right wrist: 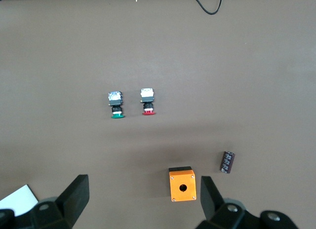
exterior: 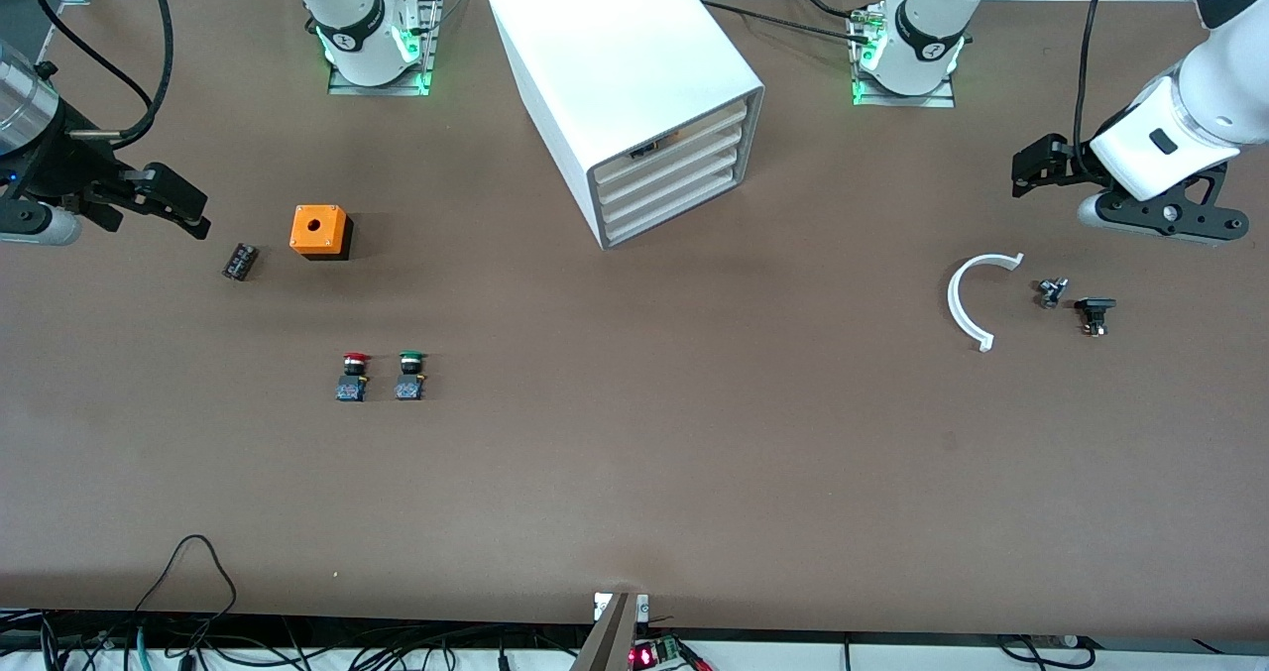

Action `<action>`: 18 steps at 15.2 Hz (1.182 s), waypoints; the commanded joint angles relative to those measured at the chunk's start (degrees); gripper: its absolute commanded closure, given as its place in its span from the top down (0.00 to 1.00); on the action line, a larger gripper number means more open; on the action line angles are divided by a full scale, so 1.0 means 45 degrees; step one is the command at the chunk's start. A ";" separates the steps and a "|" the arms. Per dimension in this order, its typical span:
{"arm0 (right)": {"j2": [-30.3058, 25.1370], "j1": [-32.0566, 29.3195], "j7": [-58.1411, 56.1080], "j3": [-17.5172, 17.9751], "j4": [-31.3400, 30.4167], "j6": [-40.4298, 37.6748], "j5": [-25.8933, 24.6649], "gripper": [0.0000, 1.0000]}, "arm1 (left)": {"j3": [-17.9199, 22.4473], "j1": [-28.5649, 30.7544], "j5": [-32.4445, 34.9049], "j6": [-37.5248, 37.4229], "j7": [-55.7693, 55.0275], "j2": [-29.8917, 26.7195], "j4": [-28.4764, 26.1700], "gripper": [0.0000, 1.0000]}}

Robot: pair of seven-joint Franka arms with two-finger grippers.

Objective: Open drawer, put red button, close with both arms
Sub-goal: 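Reach the right gripper to the red button while the left gripper reaches the drawer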

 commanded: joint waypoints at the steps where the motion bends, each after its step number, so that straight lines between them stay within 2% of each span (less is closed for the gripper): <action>1: 0.0134 -0.0152 -0.0134 0.0094 0.0308 -0.0129 -0.0006 1.00 | -0.0118 -0.0010 -0.0036 -0.0287 -0.0006 -0.0102 0.0153 1.00; 7: 0.0231 -0.0074 0.0080 0.0113 0.0289 -0.0129 0.0013 1.00 | -0.0256 -0.0029 -0.0191 -0.0267 -0.0045 0.0150 0.0134 1.00; 9: 0.0407 0.0042 0.0062 0.0152 0.0231 -0.0129 -0.0045 1.00 | -0.0780 -0.0049 -0.0386 -0.0403 0.0053 0.0521 0.0134 1.00; 11: 0.1009 0.0101 0.0062 0.0133 0.0133 -0.0051 -0.0046 1.00 | -0.1328 -0.0049 -0.1417 -0.0813 0.0053 0.1066 0.0114 1.00; 16: 0.2786 0.0101 -0.0095 0.0133 0.0153 0.1000 0.0033 1.00 | -0.1369 -0.0029 -0.5301 -0.0601 0.0130 0.2357 -0.0061 1.00; 18: 0.3509 0.0082 -0.0114 0.0133 0.0094 0.1918 -0.0006 1.00 | -0.1660 -0.0029 -0.6146 -0.0094 0.0596 0.2689 -0.0198 1.00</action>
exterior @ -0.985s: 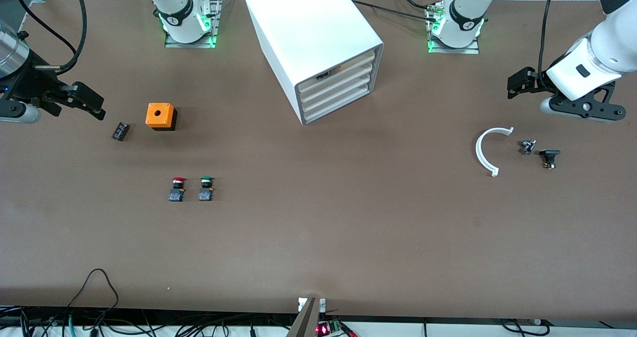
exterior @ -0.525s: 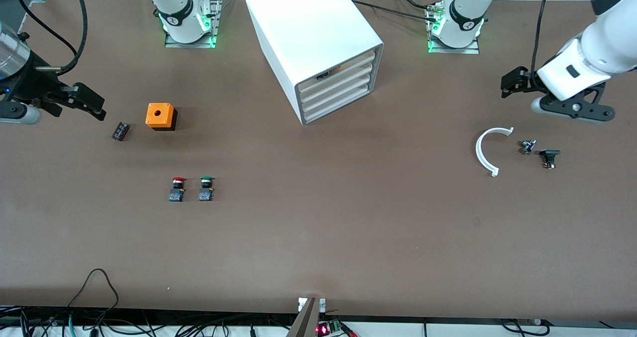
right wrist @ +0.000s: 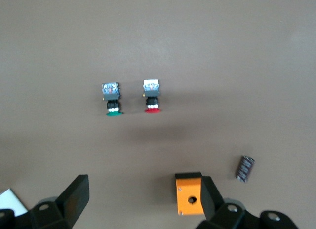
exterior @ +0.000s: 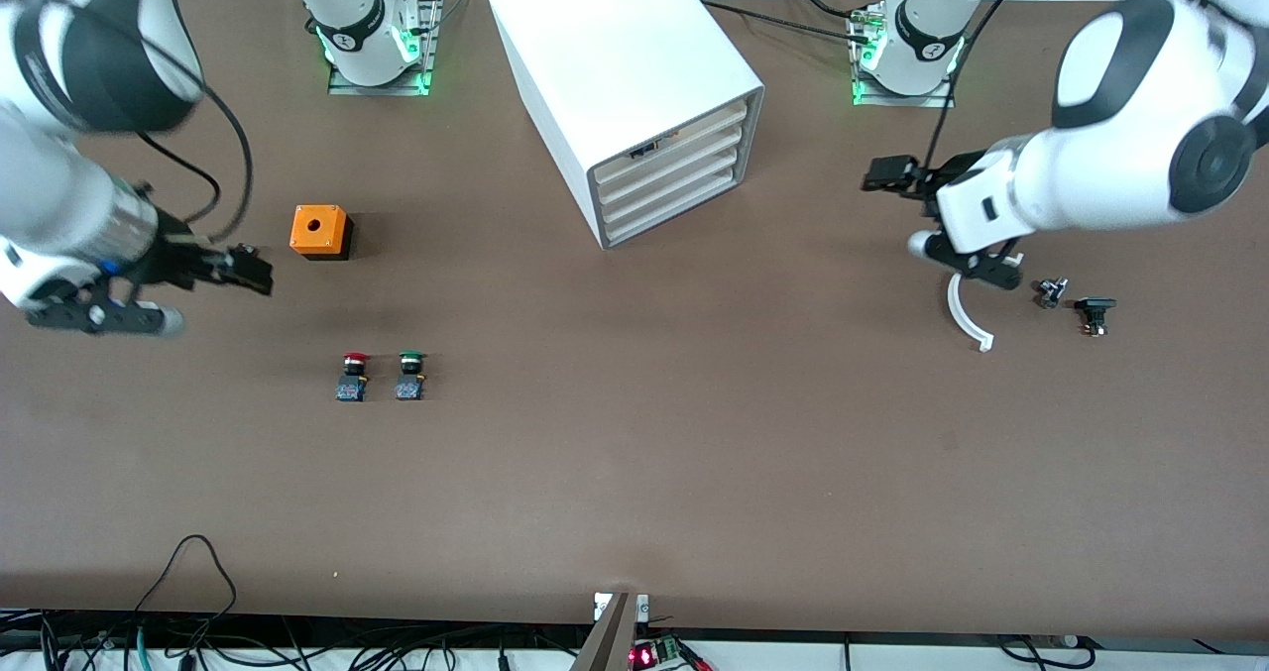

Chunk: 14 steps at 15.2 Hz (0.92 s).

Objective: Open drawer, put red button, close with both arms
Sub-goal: 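Reach the right gripper to the red button while the left gripper reaches the drawer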

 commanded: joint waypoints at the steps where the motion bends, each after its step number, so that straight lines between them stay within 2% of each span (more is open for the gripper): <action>1: 0.1049 -0.0044 -0.0151 0.0025 0.0195 0.0899 -0.0006 1.00 | -0.0358 0.0064 -0.1249 0.0613 0.0980 0.0432 -0.0193 1.00; 3: 0.1520 -0.0025 -0.0190 0.0025 -0.0018 0.1757 0.0033 1.00 | -0.0398 0.0064 -0.2107 0.1315 0.2441 0.0725 -0.0738 1.00; 7: 0.2378 -0.0044 -0.0618 0.0025 -0.0761 0.3691 0.0014 1.00 | -0.0495 0.0006 -0.4937 0.2684 0.5762 0.1409 -0.2339 1.00; 11: 0.3277 -0.0083 -0.0893 0.0006 -0.1288 0.5468 0.0014 1.00 | -0.0789 -0.0014 -0.6501 0.3077 0.6840 0.1643 -0.3318 1.00; 13: 0.3745 -0.0045 -0.0893 0.0006 -0.1523 0.6231 0.0014 1.00 | -0.0808 0.0063 -0.7108 0.3213 0.8204 0.2267 -0.3978 1.00; 14: 0.4077 -0.0102 -0.0912 0.0006 -0.1524 0.6505 -0.0025 1.00 | -0.0789 0.0103 -0.7963 0.3253 0.9082 0.2347 -0.4486 1.00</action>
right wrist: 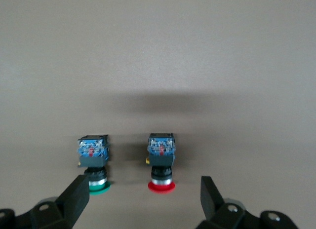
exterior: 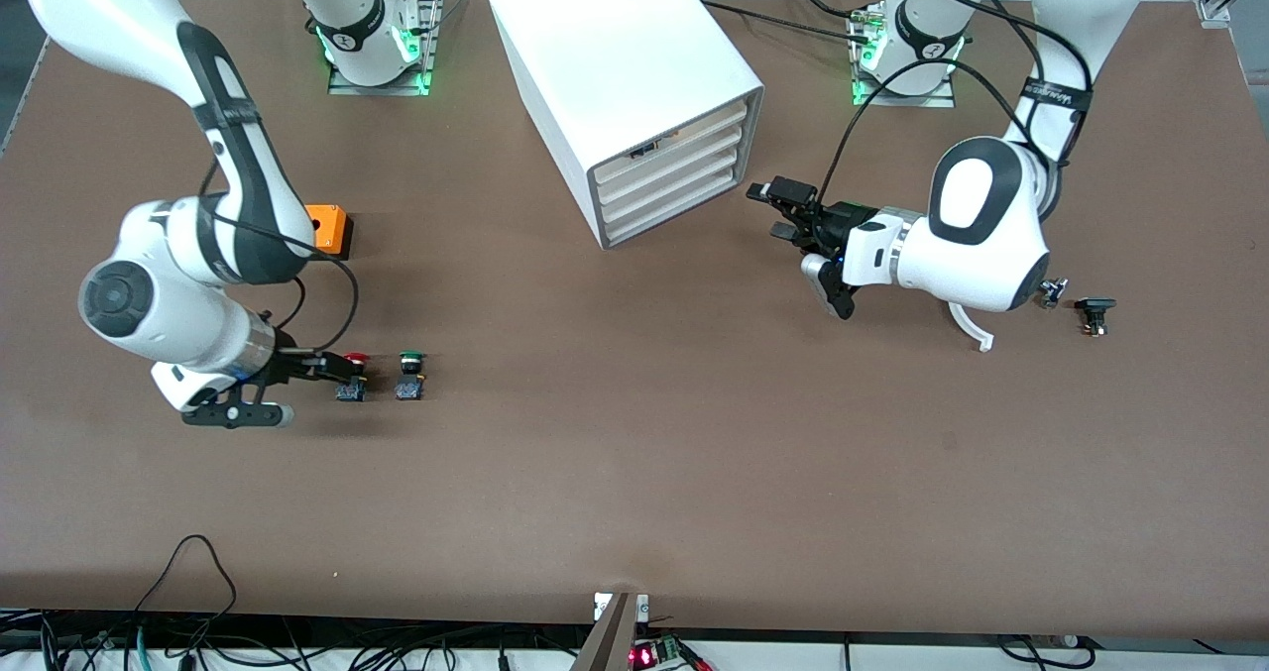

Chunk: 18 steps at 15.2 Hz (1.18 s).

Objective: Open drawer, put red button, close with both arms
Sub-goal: 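Grasp the red button with the right gripper while the left gripper grips the drawer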

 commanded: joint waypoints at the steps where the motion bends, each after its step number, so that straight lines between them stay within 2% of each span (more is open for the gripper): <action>1: 0.0620 -0.0104 -0.0274 0.0021 -0.0164 0.0843 -0.0042 1.00 | -0.0029 0.0158 -0.2048 0.0308 0.2291 0.0370 -0.1494 1.00; 3: 0.0971 -0.0104 -0.0390 0.0001 -0.0164 0.1175 -0.0061 1.00 | -0.0029 0.0081 -0.3088 0.0290 0.2666 0.0488 -0.1985 1.00; 8: 0.1792 -0.0143 -0.0508 -0.0057 -0.0184 0.1938 -0.0061 1.00 | -0.0049 -0.0017 -0.4027 0.0231 0.3700 0.1074 -0.2961 0.98; 10: 0.1929 -0.0240 -0.0625 -0.0057 -0.0184 0.2152 -0.0061 0.98 | -0.0555 -0.0018 -0.4475 0.0289 0.4246 0.1210 -0.3489 0.98; 11: 0.1969 -0.0240 -0.0838 -0.0057 -0.0164 0.2231 -0.0061 0.94 | -0.0595 -0.0056 -0.4806 0.0289 0.4636 0.1327 -0.3762 0.98; 13: 0.1989 -0.0299 -0.1035 -0.0077 -0.0164 0.2231 -0.0081 0.77 | -0.0887 -0.0076 -0.5004 0.0289 0.5457 0.1814 -0.4017 0.94; 15: 0.1989 -0.0338 -0.1055 -0.0077 -0.0145 0.2231 -0.0081 0.50 | -0.0908 -0.0096 -0.5044 0.0231 0.6373 0.2477 -0.4058 0.85; 18: 0.1989 -0.0338 -0.1094 -0.0077 -0.0145 0.2231 -0.0061 0.16 | -0.1141 -0.0096 -0.5238 0.0192 0.6905 0.2793 -0.4058 0.55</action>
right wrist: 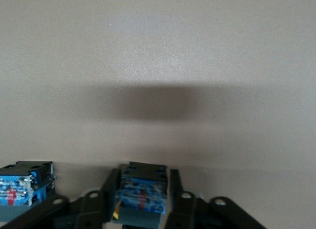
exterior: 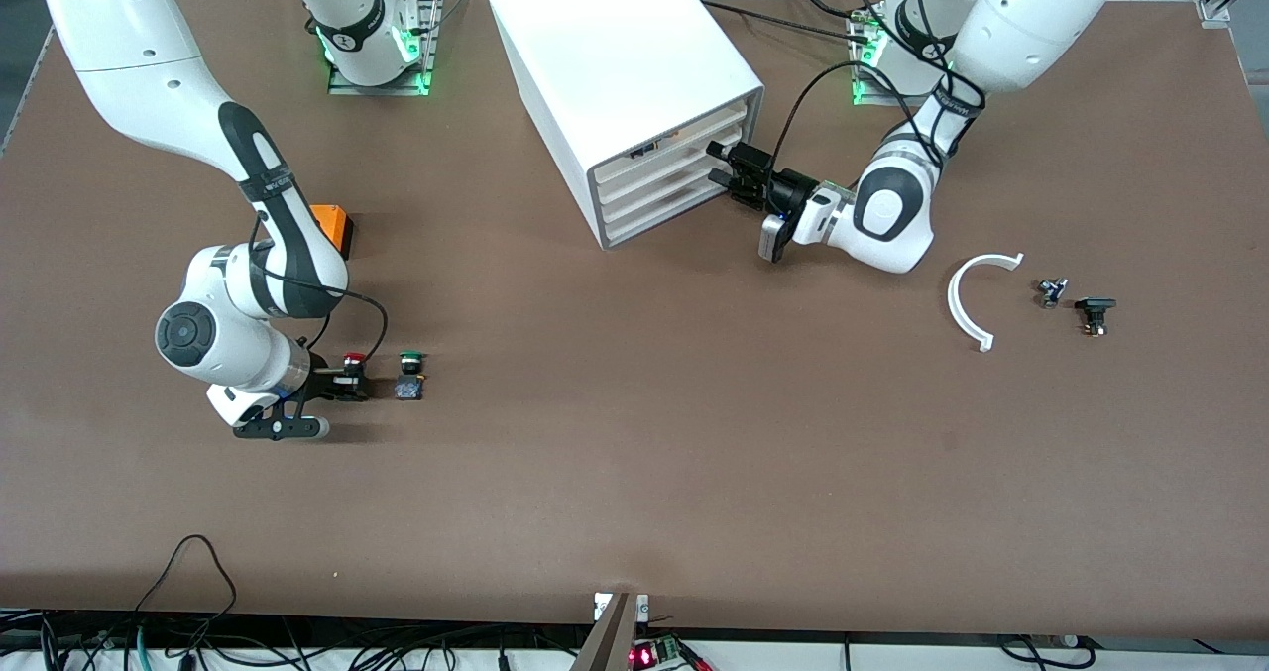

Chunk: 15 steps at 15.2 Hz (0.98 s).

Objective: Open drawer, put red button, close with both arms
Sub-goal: 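Grasp the red button with the right gripper while the left gripper grips the drawer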

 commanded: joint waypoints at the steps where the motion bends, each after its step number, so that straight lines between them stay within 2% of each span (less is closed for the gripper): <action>1: -0.0028 -0.0096 -0.0252 0.0077 0.0008 0.0085 -0.0065 0.07 | -0.0430 0.0162 -0.0574 0.0000 0.0626 0.0237 0.0013 0.54; 2: -0.0028 -0.0096 -0.0252 0.0077 0.0047 0.0065 -0.0046 0.00 | -0.0489 0.0201 -0.0651 -0.0020 0.0607 0.0237 -0.0045 0.54; 5: -0.0106 -0.0019 -0.0116 0.0116 0.0359 -0.0304 0.0109 0.00 | -0.0529 0.0124 -0.0867 -0.0020 0.0607 0.0237 -0.0046 0.56; 7: -0.0165 0.0040 0.0351 0.0135 0.0864 -0.1122 0.0130 0.00 | -0.0625 0.0085 -0.1003 -0.0020 0.0626 0.0237 -0.0123 0.56; 8: -0.0165 0.0060 0.0566 0.0135 0.1351 -0.1881 0.0052 0.00 | -0.0800 0.0181 -0.1023 -0.0020 0.0626 0.0237 -0.0162 0.52; 9: -0.0145 0.0157 0.0858 0.0135 0.1955 -0.2700 -0.0064 0.00 | -0.0821 0.0221 -0.1023 -0.0020 0.0626 0.0237 -0.0163 0.39; 11: -0.0165 0.0449 0.1366 0.0096 0.2933 -0.4225 -0.0959 0.00 | -0.0822 0.0124 -0.1062 -0.0001 0.0626 0.0256 -0.0163 0.00; 13: -0.0165 0.0548 0.2263 0.0154 0.3793 -0.5534 -0.1587 0.00 | -0.0822 0.0240 -0.1101 -0.0039 0.0607 0.0217 -0.0163 0.00; 15: -0.0165 0.0917 0.3082 0.0174 0.4672 -0.6571 -0.1589 0.00 | -0.0822 0.0319 -0.1101 -0.0098 0.0510 0.0198 -0.0085 0.00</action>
